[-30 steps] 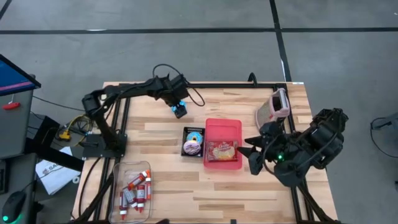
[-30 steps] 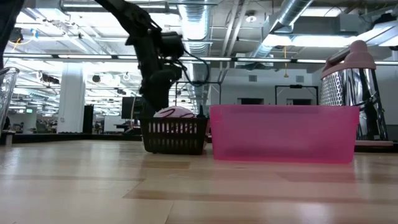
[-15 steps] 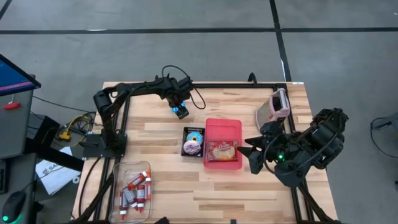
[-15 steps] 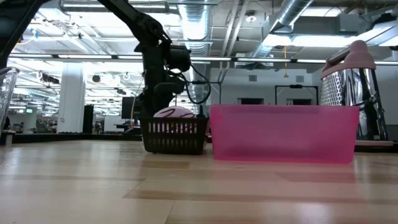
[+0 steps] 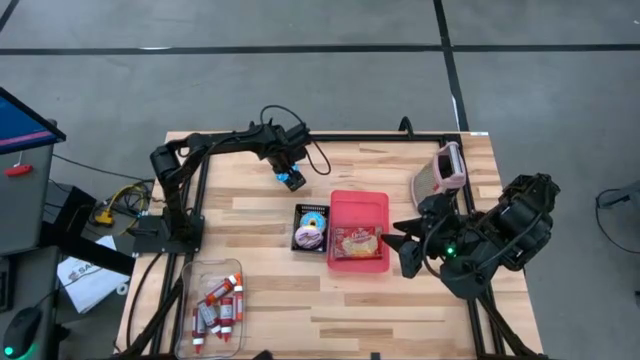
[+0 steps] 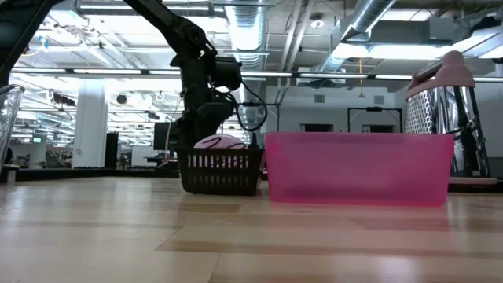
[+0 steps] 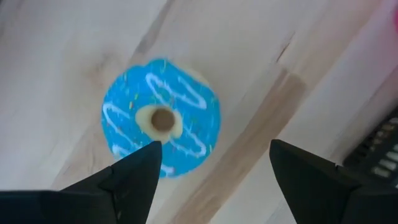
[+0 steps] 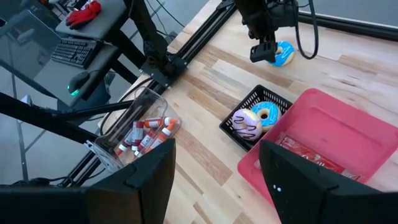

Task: Pick & Place Food Item
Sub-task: Put the blue donut into the black bin

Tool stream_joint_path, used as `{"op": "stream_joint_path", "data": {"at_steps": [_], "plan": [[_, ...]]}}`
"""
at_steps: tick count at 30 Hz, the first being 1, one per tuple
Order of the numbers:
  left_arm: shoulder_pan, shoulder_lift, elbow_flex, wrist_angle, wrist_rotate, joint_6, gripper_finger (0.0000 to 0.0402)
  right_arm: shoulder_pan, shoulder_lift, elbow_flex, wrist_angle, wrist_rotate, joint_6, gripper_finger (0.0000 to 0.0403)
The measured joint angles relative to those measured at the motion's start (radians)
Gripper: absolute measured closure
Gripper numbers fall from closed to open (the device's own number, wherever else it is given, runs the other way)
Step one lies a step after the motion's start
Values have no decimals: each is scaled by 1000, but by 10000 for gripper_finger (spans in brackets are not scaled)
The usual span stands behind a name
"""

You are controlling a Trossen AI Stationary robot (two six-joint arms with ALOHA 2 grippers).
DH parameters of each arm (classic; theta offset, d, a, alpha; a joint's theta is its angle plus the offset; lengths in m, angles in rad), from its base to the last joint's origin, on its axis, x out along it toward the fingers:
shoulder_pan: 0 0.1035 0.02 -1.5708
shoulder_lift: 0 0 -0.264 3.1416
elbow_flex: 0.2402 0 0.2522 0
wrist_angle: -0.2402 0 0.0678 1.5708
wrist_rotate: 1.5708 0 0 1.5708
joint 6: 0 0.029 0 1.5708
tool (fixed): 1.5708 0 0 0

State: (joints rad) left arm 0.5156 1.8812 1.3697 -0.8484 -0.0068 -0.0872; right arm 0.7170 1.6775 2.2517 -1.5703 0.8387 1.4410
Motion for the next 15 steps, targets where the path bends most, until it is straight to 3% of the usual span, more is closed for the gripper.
{"op": "stream_joint_path", "data": {"at_steps": [15], "plan": [[2, 15, -5, 39, 17, -23, 107, 2, 0, 0, 4, 0, 10, 180]]}}
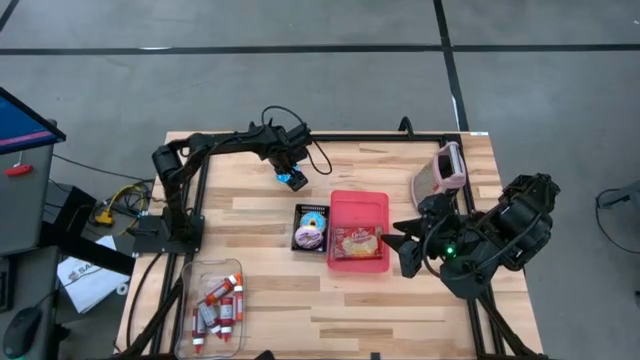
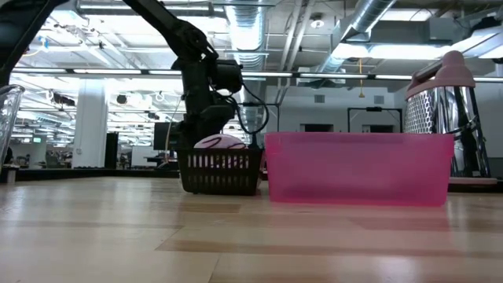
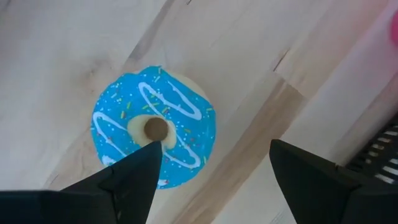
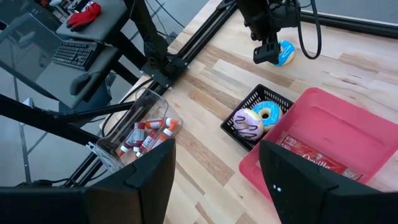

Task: Pick & Place Food Item
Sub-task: Put the blue donut into the black bin

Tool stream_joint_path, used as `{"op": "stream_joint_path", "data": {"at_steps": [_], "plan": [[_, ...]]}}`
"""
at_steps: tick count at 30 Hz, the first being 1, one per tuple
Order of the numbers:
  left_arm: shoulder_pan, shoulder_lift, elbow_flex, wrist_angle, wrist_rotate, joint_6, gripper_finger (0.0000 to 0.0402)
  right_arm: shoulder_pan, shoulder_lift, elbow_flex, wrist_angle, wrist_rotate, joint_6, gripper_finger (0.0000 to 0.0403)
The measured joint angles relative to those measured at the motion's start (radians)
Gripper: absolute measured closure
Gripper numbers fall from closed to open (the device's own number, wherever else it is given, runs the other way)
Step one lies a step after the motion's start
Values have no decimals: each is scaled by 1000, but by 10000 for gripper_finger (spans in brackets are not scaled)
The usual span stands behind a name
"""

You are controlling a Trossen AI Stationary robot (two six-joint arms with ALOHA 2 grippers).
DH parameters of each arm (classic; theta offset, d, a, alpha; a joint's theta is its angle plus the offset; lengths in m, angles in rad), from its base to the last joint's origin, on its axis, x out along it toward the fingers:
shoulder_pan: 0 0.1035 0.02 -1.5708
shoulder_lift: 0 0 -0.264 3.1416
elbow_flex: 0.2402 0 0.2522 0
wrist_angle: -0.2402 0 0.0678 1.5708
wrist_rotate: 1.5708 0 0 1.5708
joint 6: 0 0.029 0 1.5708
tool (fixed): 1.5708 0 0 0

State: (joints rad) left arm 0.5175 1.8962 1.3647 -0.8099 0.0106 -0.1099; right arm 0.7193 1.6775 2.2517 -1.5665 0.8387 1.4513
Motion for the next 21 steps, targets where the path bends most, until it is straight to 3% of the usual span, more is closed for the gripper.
{"op": "stream_joint_path", "data": {"at_steps": [21], "plan": [[-2, 18, -46, 56, 17, -1, 107, 7, 0, 0, 4, 9, 8, 180]]}}
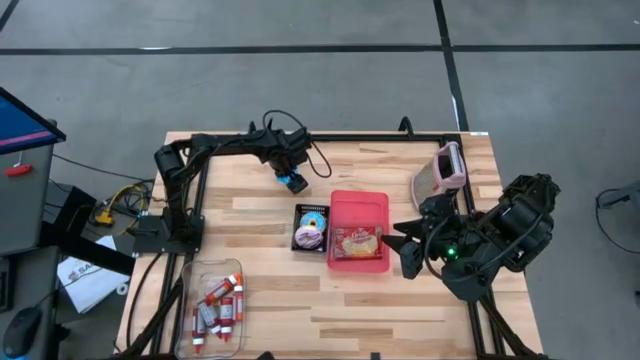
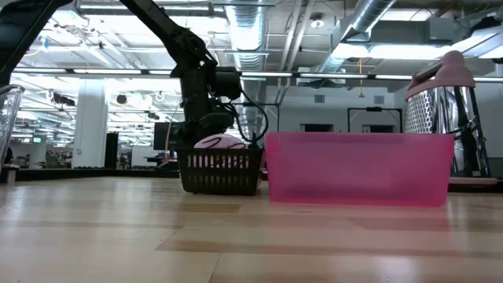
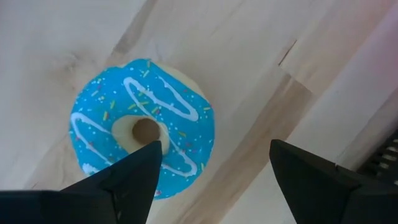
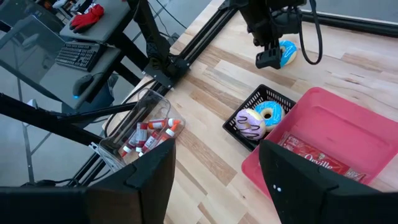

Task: Pick & Place Food Item
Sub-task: Put the blue donut into the black bin

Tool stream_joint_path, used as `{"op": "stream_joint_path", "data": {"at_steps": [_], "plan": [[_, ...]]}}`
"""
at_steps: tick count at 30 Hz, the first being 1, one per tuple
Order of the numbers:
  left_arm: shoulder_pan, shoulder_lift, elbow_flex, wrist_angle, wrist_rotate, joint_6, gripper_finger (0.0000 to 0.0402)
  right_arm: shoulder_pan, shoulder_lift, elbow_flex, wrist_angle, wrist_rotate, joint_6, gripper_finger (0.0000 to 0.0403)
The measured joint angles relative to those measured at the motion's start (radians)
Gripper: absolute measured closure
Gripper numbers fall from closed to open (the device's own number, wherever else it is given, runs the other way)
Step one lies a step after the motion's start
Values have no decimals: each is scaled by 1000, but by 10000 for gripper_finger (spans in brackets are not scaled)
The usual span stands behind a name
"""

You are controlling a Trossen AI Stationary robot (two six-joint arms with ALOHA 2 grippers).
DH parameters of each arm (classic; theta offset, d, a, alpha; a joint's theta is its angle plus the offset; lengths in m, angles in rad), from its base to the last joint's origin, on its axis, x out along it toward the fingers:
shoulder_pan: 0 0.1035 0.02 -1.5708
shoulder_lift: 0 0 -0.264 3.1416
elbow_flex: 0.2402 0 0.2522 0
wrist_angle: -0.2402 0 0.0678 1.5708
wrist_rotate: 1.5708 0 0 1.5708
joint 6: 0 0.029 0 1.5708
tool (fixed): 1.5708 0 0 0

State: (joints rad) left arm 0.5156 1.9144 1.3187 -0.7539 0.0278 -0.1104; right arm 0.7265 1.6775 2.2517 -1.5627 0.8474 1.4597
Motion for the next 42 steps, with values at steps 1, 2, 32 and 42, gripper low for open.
{"op": "stream_joint_path", "data": {"at_steps": [1, 2, 32, 42], "plan": [[0, 0, -8, 10, 5, -1, 107, 0, 0, 0, 0, 0, 0, 180], [0, 0, -17, 19, 6, -1, 107, 0, 0, 0, 0, 0, 0, 180], [2, 50, -30, 88, -14, 23, 112, 0, 0, 0, -2, 0, 26, 180], [3, 50, -30, 90, -24, 23, 219, -10, 0, 0, -8, 0, 26, 180]]}}
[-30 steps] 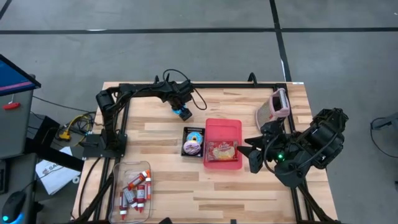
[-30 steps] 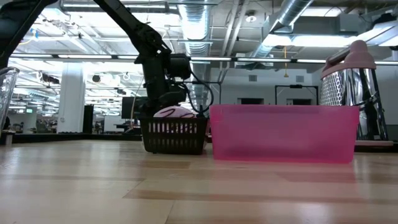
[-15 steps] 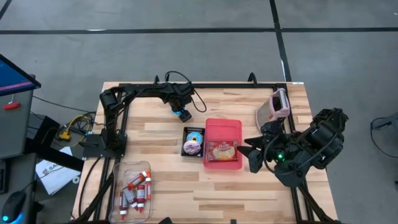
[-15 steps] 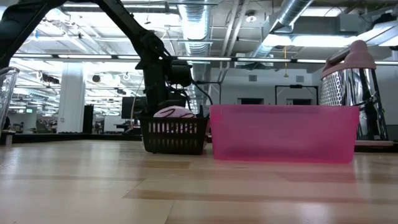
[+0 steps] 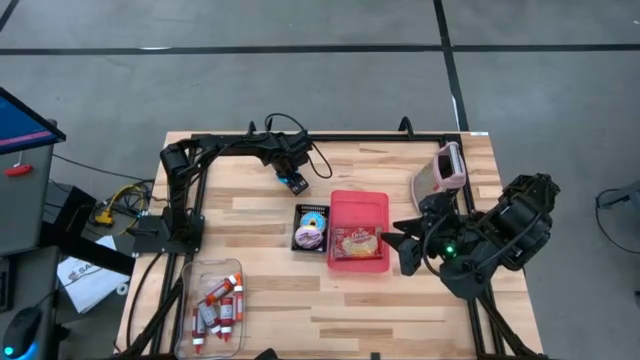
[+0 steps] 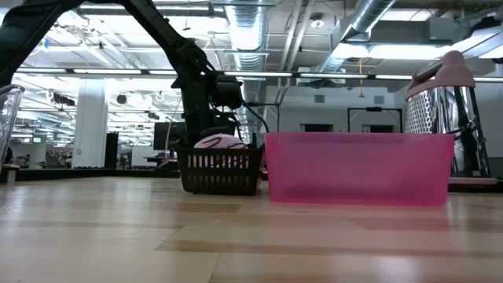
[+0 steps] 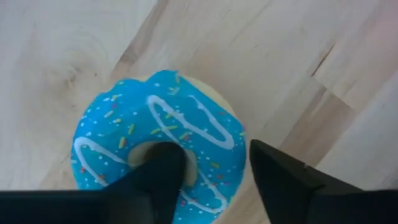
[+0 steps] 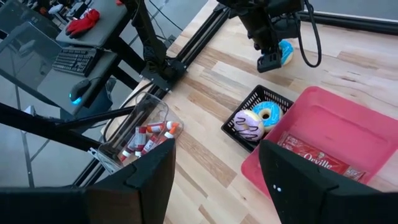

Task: Pick & Place Food Item
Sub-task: Put the blue donut into the black bin

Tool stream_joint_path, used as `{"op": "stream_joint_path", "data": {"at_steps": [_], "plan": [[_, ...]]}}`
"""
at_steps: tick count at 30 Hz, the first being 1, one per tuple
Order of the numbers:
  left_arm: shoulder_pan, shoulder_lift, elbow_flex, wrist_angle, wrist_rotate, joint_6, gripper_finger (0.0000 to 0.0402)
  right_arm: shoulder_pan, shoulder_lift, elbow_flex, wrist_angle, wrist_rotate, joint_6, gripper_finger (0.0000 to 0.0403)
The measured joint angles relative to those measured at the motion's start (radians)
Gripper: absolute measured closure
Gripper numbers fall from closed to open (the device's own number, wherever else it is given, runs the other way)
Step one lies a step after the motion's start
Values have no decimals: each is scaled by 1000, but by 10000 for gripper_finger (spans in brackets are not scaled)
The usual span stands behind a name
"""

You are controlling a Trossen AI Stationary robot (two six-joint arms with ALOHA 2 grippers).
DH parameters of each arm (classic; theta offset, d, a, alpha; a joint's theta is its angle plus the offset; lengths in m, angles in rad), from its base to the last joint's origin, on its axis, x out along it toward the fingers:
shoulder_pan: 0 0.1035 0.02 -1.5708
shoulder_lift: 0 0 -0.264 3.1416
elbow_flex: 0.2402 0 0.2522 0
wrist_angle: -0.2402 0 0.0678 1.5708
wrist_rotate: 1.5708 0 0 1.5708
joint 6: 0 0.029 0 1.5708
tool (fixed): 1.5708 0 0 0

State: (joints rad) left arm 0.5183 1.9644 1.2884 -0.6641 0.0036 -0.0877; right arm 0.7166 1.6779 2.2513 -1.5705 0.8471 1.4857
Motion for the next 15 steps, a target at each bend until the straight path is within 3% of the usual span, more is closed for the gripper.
{"op": "stream_joint_path", "data": {"at_steps": [6, 15], "plan": [[0, 0, 0, -2, 1, 4, 265, 0, 0, 0, 0, 0, 8, 180], [-2, -76, 0, -33, 16, 9, 261, 0, 0, 0, -1, 12, 8, 180]]}}
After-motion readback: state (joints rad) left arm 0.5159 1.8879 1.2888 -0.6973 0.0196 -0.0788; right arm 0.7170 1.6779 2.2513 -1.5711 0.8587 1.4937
